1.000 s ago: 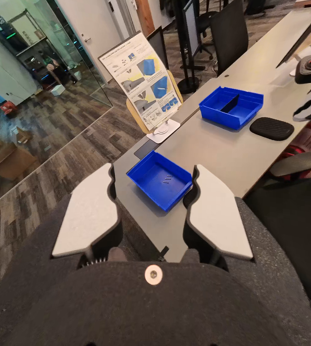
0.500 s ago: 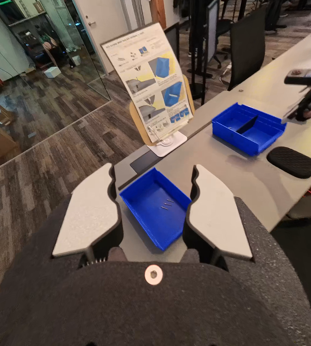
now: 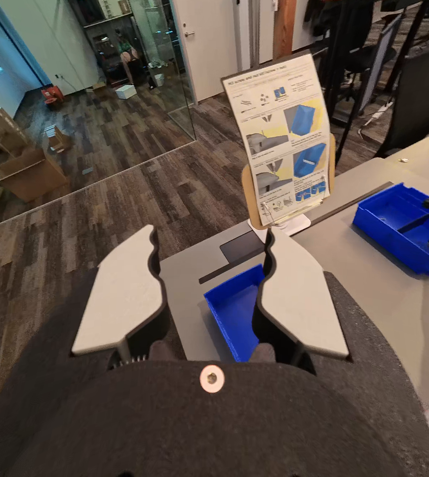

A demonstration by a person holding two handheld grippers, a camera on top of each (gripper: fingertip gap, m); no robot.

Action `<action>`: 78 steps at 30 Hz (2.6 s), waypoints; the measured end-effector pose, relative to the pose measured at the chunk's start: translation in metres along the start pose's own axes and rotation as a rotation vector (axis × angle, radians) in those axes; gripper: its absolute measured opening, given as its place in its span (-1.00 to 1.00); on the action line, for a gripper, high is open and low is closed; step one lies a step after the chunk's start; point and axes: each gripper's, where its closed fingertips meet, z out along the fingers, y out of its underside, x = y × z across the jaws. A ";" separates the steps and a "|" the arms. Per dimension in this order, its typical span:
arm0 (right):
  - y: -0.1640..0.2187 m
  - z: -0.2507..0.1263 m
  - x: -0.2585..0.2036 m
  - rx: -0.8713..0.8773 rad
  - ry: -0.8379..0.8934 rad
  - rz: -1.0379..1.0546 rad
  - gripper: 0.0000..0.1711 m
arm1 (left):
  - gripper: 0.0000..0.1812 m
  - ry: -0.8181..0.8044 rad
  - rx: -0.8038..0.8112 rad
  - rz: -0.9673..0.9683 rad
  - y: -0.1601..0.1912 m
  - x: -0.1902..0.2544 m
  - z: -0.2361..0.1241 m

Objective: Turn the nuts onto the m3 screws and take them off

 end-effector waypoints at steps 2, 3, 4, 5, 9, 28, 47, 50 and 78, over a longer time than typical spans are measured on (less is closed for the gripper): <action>0.001 0.010 0.003 -0.026 0.005 -0.007 -0.90 | -0.13 -0.028 -0.001 -0.003 -0.001 -0.009 0.004; 0.001 0.014 0.004 -0.033 0.007 -0.008 -0.90 | -0.13 -0.031 0.001 -0.004 -0.002 -0.010 0.006; 0.001 0.016 0.005 -0.035 0.010 -0.008 -0.90 | -0.13 -0.030 0.003 -0.003 -0.002 -0.011 0.008; 0.001 0.017 0.008 -0.030 0.021 -0.008 -0.90 | -0.12 -0.027 0.001 -0.002 -0.002 -0.010 0.010; -0.009 -0.005 0.013 0.078 0.015 0.002 -0.81 | -0.12 -0.010 0.014 0.008 -0.005 -0.004 0.014; 0.128 -0.333 -0.137 0.841 0.200 -0.368 -0.64 | -0.17 0.141 0.161 -0.072 0.036 0.087 0.003; -0.023 -0.297 -0.264 1.148 0.085 -0.322 -0.51 | -0.12 0.094 0.051 -0.012 0.116 0.090 0.063; -0.074 -0.283 -0.261 1.103 0.142 -0.362 -0.59 | -0.12 -0.006 0.047 -0.009 0.130 0.089 0.076; 0.007 -0.220 -0.320 1.451 0.065 -0.913 -0.64 | -0.20 -0.390 0.237 -0.260 0.235 0.284 -0.030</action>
